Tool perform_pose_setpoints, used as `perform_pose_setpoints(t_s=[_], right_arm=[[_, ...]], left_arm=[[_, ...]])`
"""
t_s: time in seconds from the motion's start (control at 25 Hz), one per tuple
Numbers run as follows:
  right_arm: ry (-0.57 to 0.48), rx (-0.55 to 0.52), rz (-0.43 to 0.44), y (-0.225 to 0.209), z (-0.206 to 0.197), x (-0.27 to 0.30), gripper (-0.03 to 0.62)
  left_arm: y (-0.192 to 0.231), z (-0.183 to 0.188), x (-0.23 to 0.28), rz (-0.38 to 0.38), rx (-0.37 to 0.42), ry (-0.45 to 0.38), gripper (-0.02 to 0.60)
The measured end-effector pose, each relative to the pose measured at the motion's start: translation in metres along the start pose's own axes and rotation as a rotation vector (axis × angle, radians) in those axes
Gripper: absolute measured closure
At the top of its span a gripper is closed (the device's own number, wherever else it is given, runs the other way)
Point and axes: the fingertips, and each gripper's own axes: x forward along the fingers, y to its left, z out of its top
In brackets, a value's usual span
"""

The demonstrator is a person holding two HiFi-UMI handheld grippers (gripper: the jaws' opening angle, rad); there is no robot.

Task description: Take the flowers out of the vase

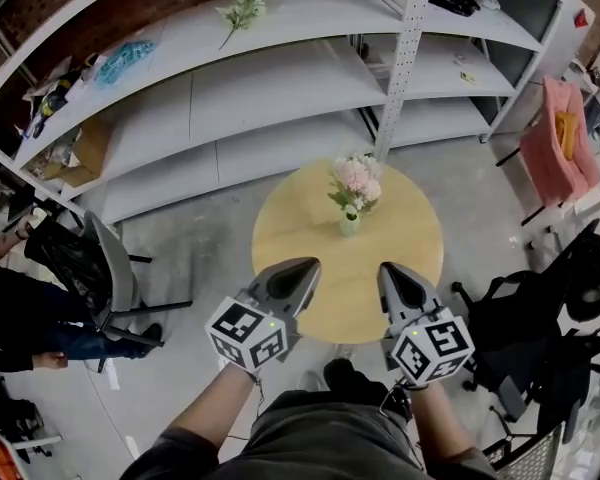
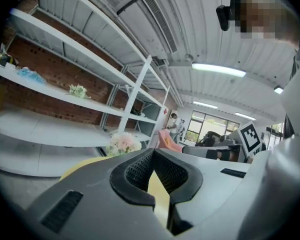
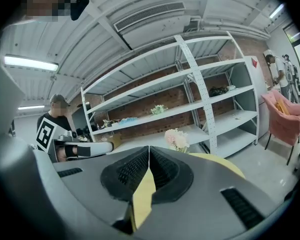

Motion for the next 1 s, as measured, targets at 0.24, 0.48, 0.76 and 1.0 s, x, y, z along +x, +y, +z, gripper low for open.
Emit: perform_pose_setpoints(t_s=[0.24,0.48,0.76,1.0], right_arm=[[0.026,0.008,0.021,-0.061,0.004,0.051,0.577],[0.050,0.020,0.005,-0.112,-0.008,0.096,0.577],[0.072,0.055,-0.036,-0.150,-0.038,0.135,0.577],[0.066,0.093,-0.074,-0.173,-0.059,0.167,0.577]], left_arm=[[0.045,0.004,0.056,0.092,-0.017,0.011,0.572],[0.087,-0.007,0.096,0.169,-0.039,0.023,0.572],[0.141,-0.036,0.128,0.242,-0.073,0.053,0.572],[0.185,-0.068,0.156,0.256,-0.097,0.095,0.572]])
